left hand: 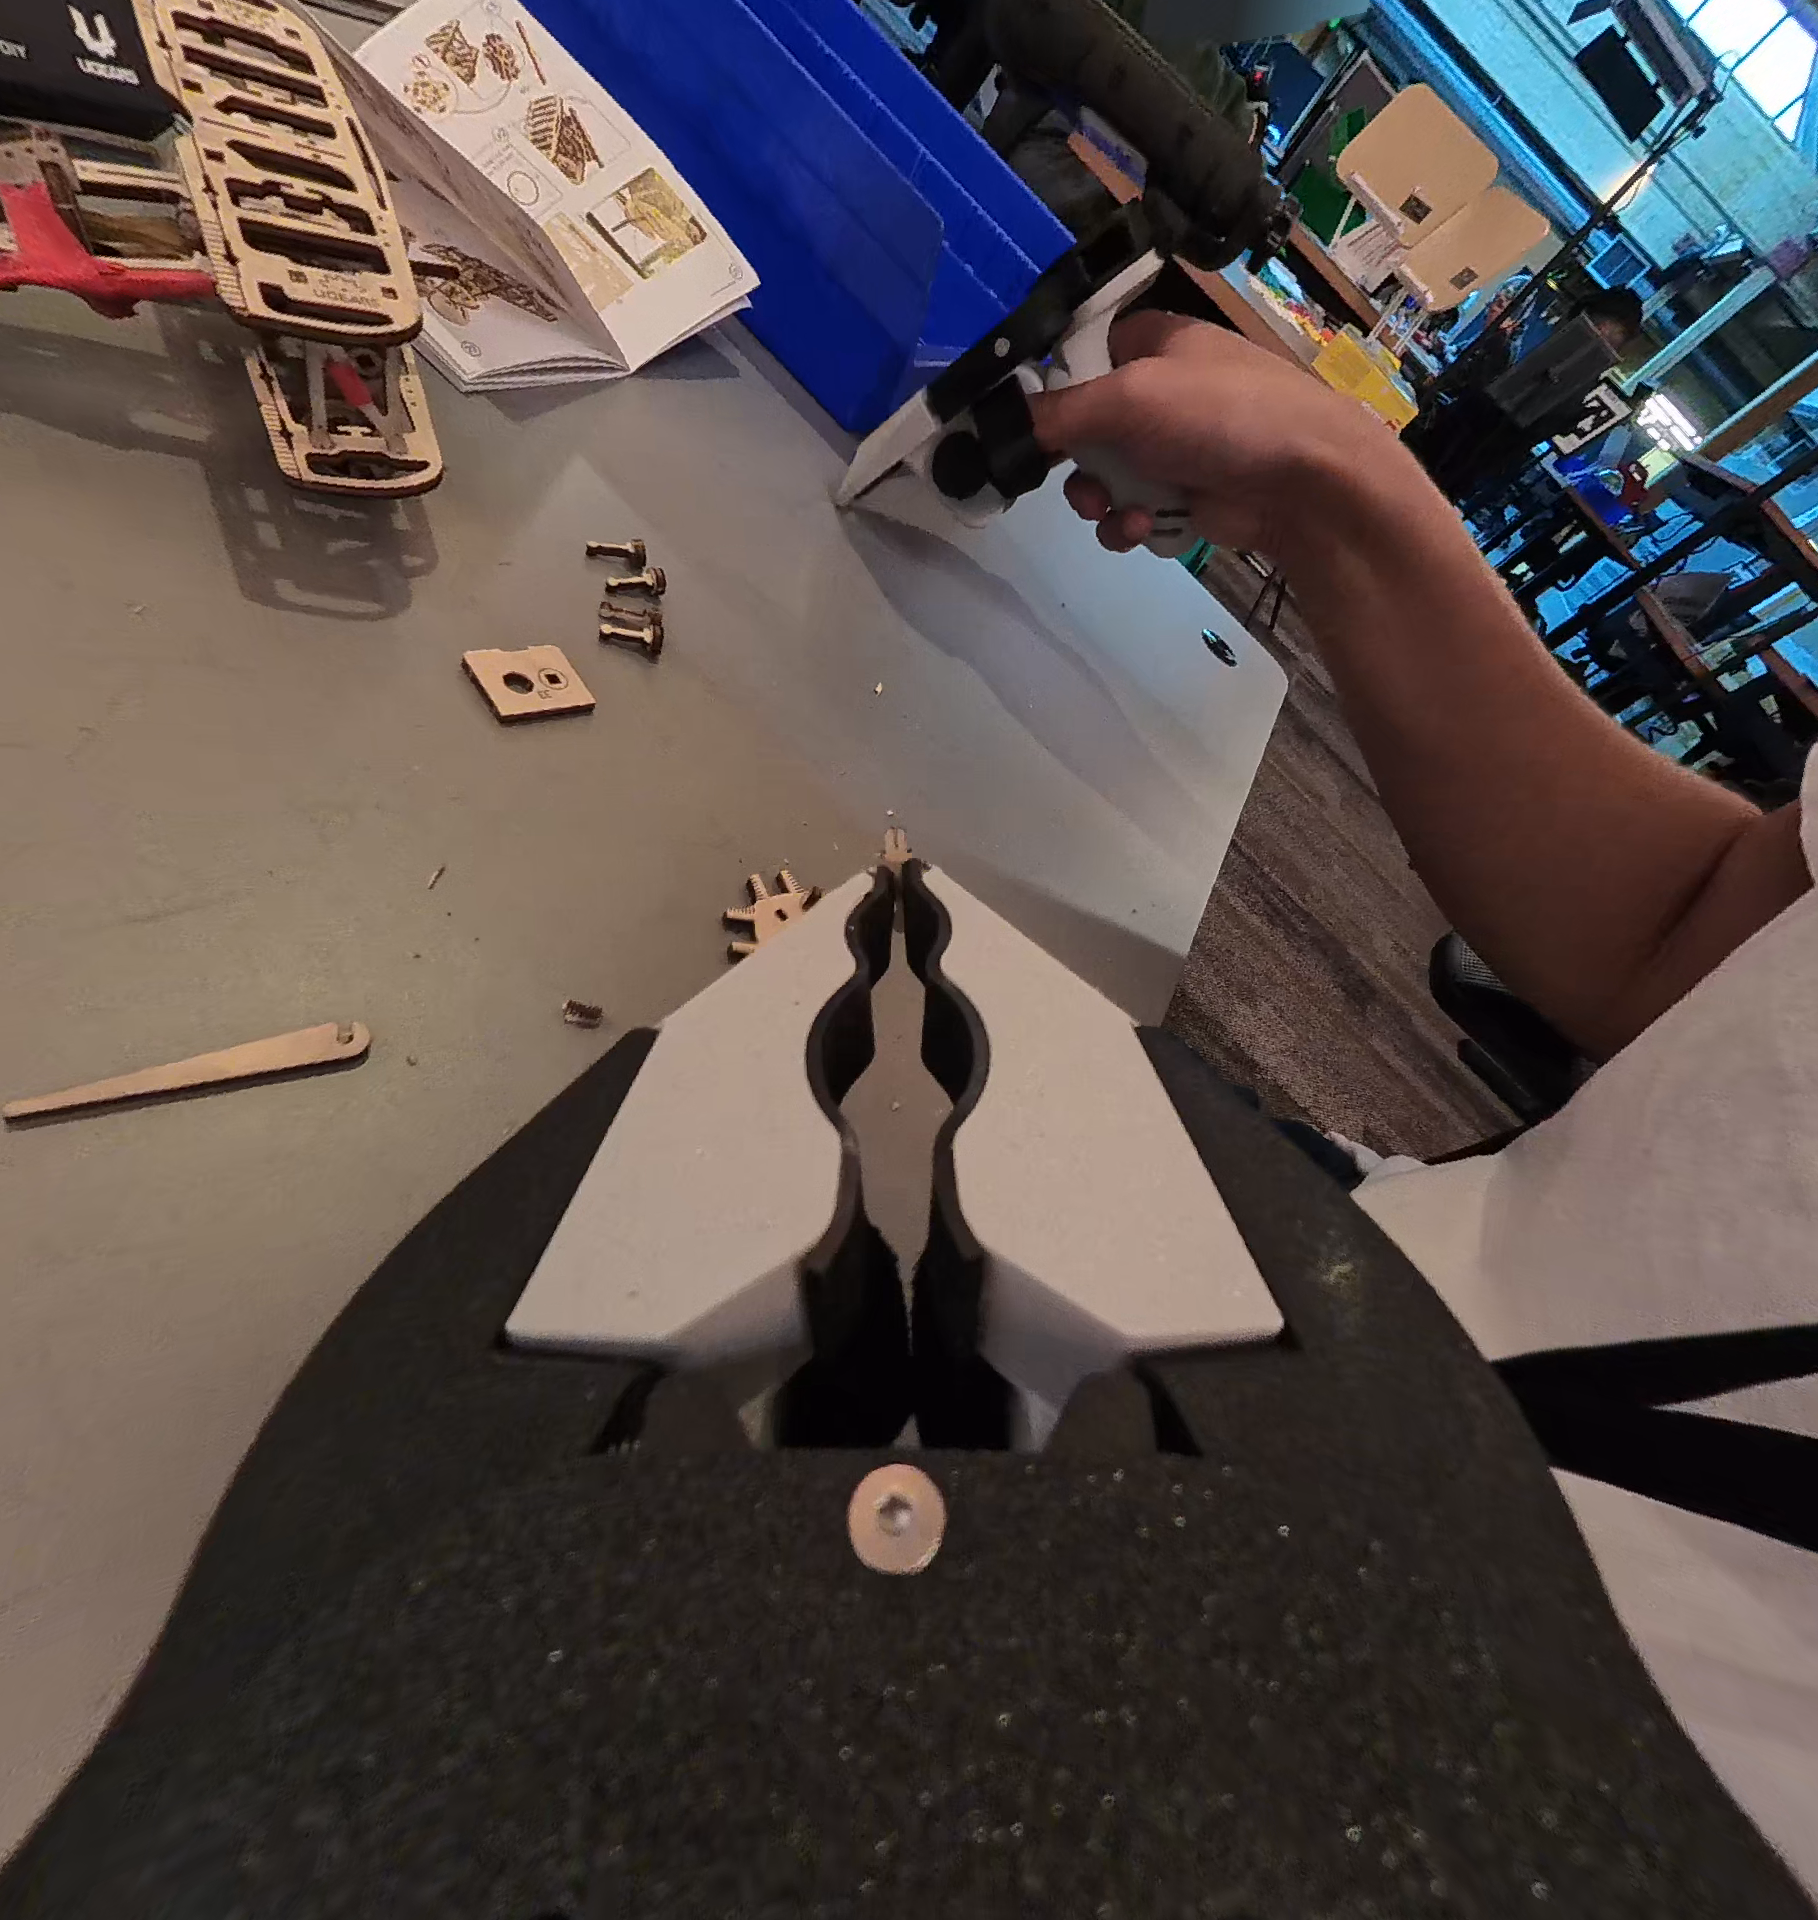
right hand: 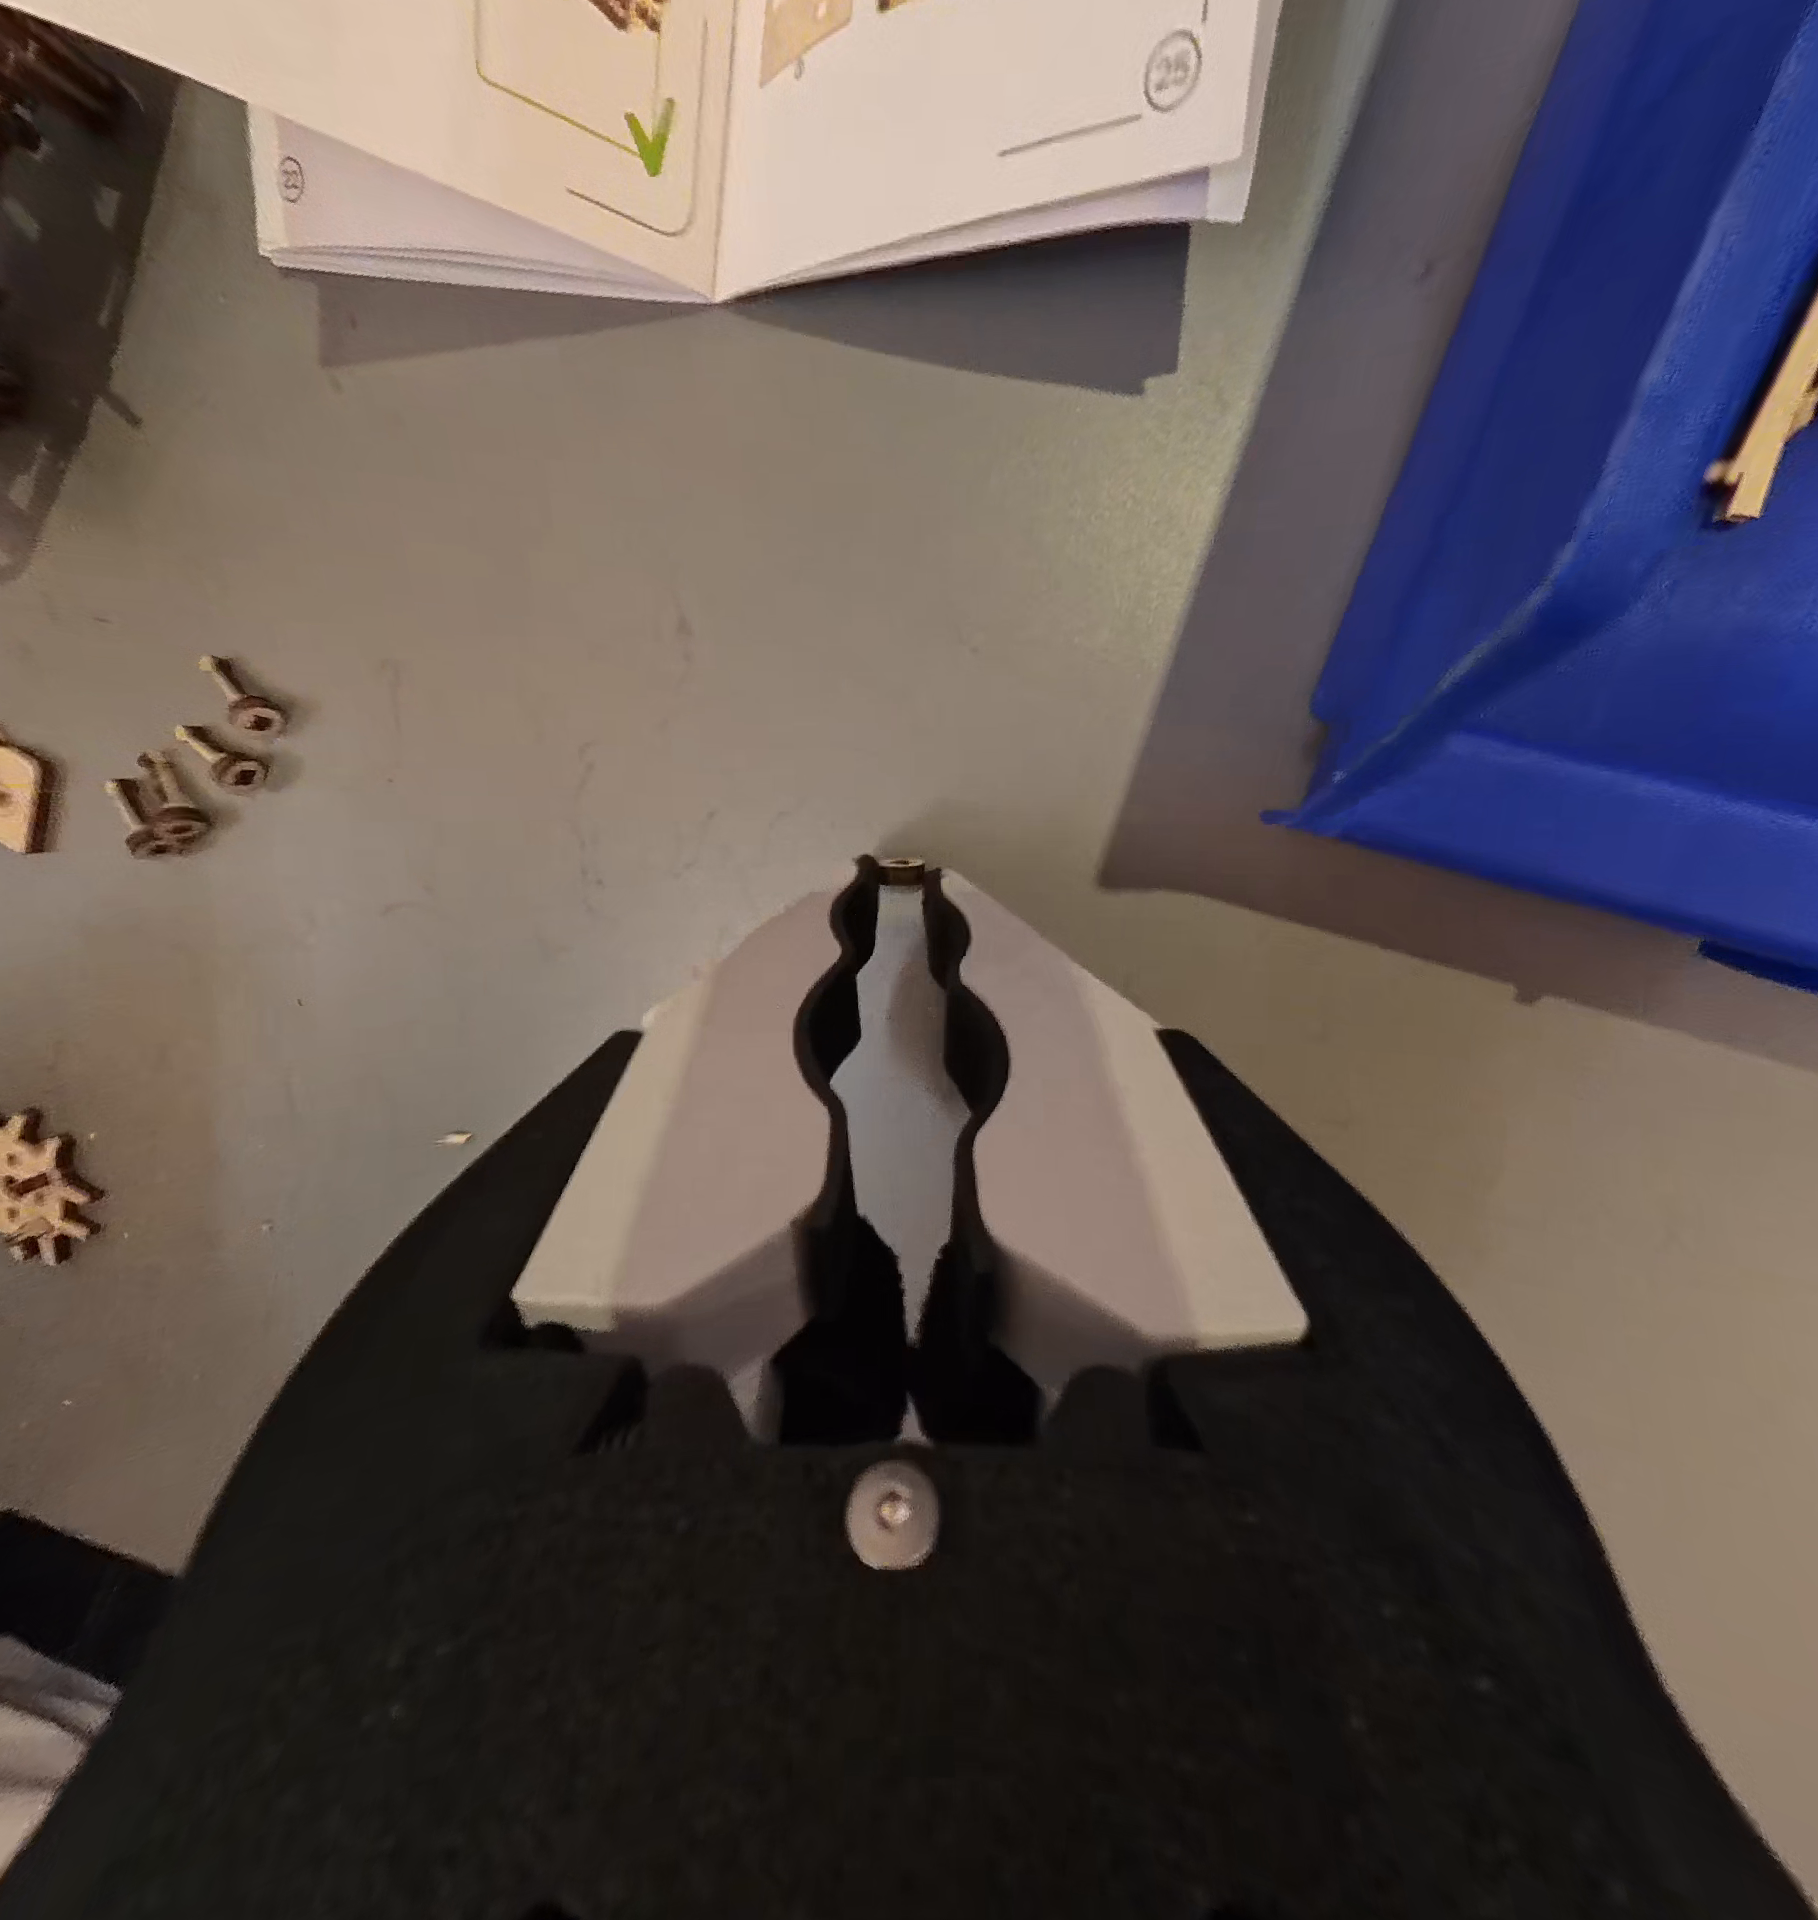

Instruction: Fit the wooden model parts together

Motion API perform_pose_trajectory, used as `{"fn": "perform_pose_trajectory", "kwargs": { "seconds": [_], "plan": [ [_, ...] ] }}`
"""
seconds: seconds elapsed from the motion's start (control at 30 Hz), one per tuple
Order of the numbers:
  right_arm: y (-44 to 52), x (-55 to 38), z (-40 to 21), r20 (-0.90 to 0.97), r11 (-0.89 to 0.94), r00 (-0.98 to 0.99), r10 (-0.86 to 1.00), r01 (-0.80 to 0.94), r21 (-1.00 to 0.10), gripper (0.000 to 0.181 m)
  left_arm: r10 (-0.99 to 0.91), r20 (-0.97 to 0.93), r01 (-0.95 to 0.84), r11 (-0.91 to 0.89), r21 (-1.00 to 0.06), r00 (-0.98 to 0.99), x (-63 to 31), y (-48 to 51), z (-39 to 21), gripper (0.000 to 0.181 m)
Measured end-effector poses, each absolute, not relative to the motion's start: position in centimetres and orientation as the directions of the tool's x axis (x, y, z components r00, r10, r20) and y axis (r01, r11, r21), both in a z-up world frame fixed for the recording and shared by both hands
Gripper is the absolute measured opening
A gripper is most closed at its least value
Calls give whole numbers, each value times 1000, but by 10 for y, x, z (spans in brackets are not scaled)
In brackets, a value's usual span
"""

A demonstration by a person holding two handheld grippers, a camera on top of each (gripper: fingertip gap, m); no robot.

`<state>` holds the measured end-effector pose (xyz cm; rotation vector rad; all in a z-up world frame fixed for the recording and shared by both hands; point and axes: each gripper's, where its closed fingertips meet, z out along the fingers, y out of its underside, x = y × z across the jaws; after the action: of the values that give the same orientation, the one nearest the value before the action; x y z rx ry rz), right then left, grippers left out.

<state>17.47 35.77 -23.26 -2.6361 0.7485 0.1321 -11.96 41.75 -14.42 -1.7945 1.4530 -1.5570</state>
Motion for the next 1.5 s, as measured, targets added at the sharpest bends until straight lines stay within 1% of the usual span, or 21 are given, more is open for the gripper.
{"fn": "perform_pose_trajectory", "kwargs": {
  "seconds": [0.03, 0.07, 0.1, 0.17, 0.23, 0.27, 0.3, 0.37, 0.43, 0.5, 0.57, 0.77, 0.93, 1.17, 1.3, 1.4, 1.5],
  "plan": [
    [363, 171, -227, -233, -770, 855, -463, -518, -372, 7, -847, 513, -448, -408, -796, -140, -119, 416, -142, 0],
    [372, 162, -217, -294, -758, 863, -410, -502, -417, 7, -846, 510, -440, -405, -802, -152, -119, 415, -139, 0],
    [383, 146, -205, -362, -755, 876, -318, -465, -463, 7, -848, 505, -427, -400, -811, -163, -118, 413, -136, 0],
    [402, 102, -175, -443, -727, 894, -62, -345, -594, 7, -849, 493, -395, -394, -830, -189, -117, 411, -128, 0],
    [406, 84, -163, -365, -702, 930, 53, -225, -675, 7, -845, 495, -378, -399, -836, -202, -117, 409, -124, 0],
    [410, 68, -152, -362, -660, 921, 145, -182, -728, 7, -842, 496, -368, -402, -839, -212, -117, 408, -121, 0],
    [413, 44, -135, -400, -597, 880, 255, -182, -781, 7, -835, 500, -352, -408, -843, -229, -117, 406, -117, 0],
    [412, -12, -96, -488, -484, 729, 481, -243, -841, 7, -824, 498, -296, -421, -857, -271, -116, 402, -104, 0],
    [406, -59, -65, -502, -386, 582, 640, -322, -865, 7, -809, 494, -236, -437, -868, -319, -118, 396, -89, 0],
    [400, -89, -42, -502, -314, 466, 729, -424, -849, 7, -795, 477, -175, -445, -878, -375, -121, 390, -73, 0],
    [396, -109, -31, -524, -313, 380, 762, -493, -812, 6, -789, 443, -121, -436, -892, -425, -126, 383, -57, 0],
    [387, -141, -22, -428, -245, 412, 804, -425, -871, 6, -786, 397, -41, -431, -902, -475, -135, 374, -33, 0],
    [381, -146, -14, -403, -221, 435, 805, -411, -884, 6, -798, 354, 0, -405, -914, -488, -140, 367, -22, 0],
    [380, -148, -8, -310, -141, 552, 774, -327, -935, 7, -877, 258, 53, -305, -951, -406, -140, 368, -17, 0],
    [386, -146, -9, -207, -69, 669, 714, -227, -971, 7, -926, 203, 69, -236, -969, -317, -138, 375, -17, 0],
    [392, -144, -14, -131, -48, 739, 660, -133, -990, 7, -966, 113, 60, -131, -990, -233, -136, 382, -23, 0],
    [395, -145, -14, -113, -32, 770, 628, -119, -992, 7, -985, 36, 64, -47, -997, -170, -135, 385, -23, 0]
  ]
}}
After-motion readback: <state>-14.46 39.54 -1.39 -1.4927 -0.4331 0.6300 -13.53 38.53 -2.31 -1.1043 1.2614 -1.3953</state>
